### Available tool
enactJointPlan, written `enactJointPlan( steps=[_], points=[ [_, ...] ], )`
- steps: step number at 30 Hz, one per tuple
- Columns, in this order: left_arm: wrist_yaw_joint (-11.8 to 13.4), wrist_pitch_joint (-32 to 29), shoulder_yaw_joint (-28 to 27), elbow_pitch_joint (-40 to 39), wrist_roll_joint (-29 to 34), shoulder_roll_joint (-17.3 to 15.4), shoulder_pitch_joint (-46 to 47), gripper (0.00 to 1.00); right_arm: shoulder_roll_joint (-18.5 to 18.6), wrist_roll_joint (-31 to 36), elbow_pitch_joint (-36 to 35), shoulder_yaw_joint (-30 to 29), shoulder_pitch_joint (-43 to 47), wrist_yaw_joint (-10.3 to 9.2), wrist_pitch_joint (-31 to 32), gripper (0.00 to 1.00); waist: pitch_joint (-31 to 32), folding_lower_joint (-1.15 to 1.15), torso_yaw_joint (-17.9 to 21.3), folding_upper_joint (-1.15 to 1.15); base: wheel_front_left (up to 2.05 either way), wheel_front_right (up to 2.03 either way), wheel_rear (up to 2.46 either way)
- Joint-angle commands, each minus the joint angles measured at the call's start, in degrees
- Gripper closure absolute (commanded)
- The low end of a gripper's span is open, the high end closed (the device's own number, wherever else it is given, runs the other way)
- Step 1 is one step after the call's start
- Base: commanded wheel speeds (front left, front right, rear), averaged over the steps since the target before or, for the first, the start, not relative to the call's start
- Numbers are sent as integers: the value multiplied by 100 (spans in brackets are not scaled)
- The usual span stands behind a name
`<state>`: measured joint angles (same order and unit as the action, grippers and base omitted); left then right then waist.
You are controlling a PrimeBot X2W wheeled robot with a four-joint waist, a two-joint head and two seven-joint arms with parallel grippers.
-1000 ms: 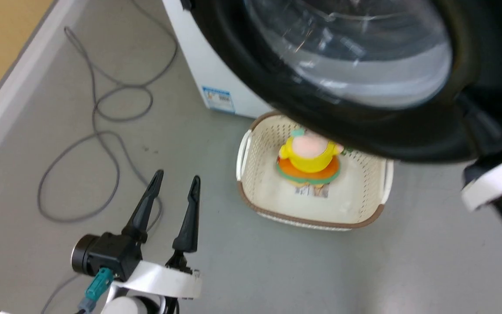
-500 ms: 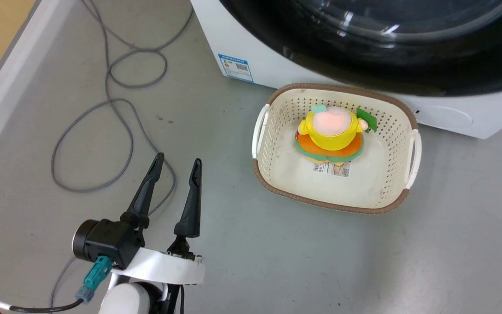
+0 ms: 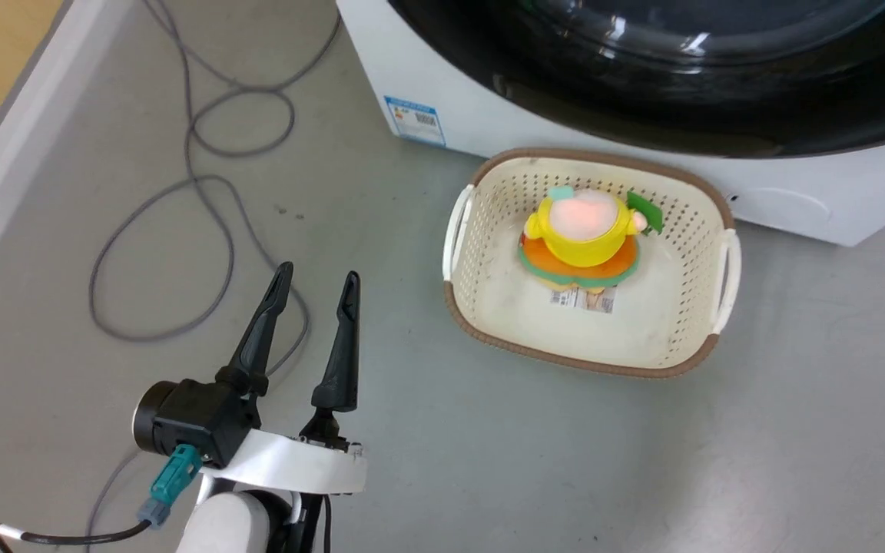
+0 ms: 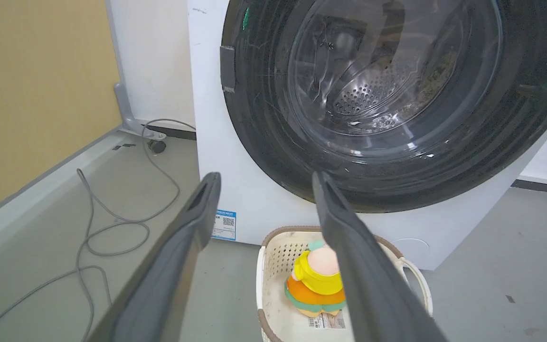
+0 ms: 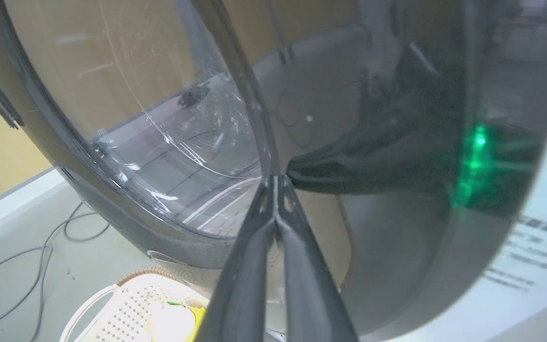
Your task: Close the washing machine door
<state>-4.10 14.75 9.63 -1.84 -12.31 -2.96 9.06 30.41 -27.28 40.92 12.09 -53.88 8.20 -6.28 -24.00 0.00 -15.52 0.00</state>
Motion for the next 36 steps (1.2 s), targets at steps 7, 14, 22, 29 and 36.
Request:
enactJointPlan(
  steps=[7,14,22,29,36],
  points=[
    [12,25,-55,137,117,8,-35,0,1,-152,109,222,210,-71,-442,100,513,0,255,0,0,0,0],
    [-14,25,-195,381,313,8,-272,0,-112,-417,-290,538,1124,-71,-748,100,1187,0,526,0,0,0,0],
    [-70,25,-379,525,435,1,-639,0,-349,-323,-1532,57,2780,-71,-865,100,1817,0,882,0,0,0,0],
    [-77,25,-505,581,481,-7,-787,0,-964,263,-2474,-661,3970,-71,-870,100,2036,0,1056,0,0,0,0],
    [-2,25,-576,639,564,-6,-936,0,-1859,1056,-3371,-1342,5083,-71,-742,100,2195,0,1146,0,0,0,0]
  ],
)
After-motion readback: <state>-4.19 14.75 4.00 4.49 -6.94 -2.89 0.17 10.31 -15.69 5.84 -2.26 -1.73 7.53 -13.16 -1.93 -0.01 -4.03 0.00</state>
